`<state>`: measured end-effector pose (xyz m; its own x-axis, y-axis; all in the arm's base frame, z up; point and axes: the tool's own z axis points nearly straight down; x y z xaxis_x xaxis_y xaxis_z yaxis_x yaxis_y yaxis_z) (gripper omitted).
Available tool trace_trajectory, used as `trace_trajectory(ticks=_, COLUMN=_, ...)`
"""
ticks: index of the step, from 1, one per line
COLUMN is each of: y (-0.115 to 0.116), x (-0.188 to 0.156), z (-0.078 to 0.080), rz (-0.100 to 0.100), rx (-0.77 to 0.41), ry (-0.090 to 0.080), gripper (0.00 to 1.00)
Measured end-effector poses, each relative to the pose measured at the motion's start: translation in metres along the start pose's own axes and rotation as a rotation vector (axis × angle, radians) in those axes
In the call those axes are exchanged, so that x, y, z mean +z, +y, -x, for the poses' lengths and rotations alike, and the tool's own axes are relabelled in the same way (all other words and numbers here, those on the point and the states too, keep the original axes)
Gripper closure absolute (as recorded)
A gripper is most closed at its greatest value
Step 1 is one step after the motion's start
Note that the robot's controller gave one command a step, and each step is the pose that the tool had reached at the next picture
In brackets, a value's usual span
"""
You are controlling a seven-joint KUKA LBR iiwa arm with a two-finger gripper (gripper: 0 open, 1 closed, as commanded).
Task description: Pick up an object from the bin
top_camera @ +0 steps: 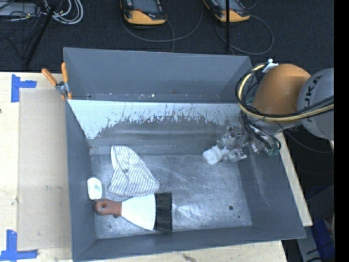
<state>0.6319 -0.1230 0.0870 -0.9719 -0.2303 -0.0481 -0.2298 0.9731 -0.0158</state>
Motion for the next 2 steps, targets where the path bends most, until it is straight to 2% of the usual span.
trace_trajectory(ticks=1, y=-0.0001, x=0.0000, z=-0.0001, rz=0.000, rx=0.001, ry=0.000, gripper=1.00)
trace_trajectory(ticks=2, y=0.0007, x=-0.0065, z=-0.0023, rz=0.003, rx=0.000, ry=0.009, gripper=1.00)
